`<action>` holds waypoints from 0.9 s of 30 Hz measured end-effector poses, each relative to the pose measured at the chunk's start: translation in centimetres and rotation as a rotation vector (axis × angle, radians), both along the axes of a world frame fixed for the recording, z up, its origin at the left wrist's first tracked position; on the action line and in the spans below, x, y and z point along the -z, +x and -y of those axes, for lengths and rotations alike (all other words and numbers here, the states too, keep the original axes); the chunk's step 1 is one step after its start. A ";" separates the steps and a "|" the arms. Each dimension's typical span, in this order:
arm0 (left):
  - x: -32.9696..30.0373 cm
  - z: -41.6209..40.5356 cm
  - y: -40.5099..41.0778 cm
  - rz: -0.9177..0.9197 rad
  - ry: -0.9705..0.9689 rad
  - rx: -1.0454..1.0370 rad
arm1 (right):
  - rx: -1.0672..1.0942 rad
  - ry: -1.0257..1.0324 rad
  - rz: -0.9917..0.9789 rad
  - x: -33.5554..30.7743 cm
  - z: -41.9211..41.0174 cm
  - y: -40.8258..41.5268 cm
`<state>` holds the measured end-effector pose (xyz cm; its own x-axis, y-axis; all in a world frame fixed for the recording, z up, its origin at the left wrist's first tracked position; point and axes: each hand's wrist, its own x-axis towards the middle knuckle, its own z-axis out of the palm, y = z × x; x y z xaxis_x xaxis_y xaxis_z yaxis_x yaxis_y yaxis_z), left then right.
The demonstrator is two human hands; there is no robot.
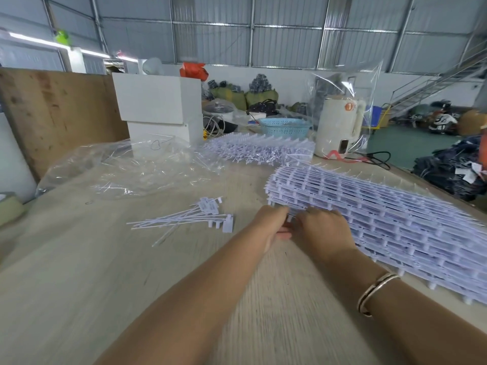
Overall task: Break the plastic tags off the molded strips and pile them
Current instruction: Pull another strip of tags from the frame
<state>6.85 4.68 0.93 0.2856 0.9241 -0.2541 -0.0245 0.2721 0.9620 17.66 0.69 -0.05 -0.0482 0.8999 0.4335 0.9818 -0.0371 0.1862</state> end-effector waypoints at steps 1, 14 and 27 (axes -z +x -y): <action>-0.1 0.0 0.0 -0.004 -0.013 0.013 | -0.016 0.016 0.002 0.1 0.1 0.2; -0.7 0.5 -3.9 0.054 -0.025 -0.184 | -0.244 -0.313 -0.503 -0.2 0.3 4.1; 0.3 5.7 -1.7 0.491 -0.267 -0.142 | -0.487 -0.317 -0.490 1.0 1.3 3.2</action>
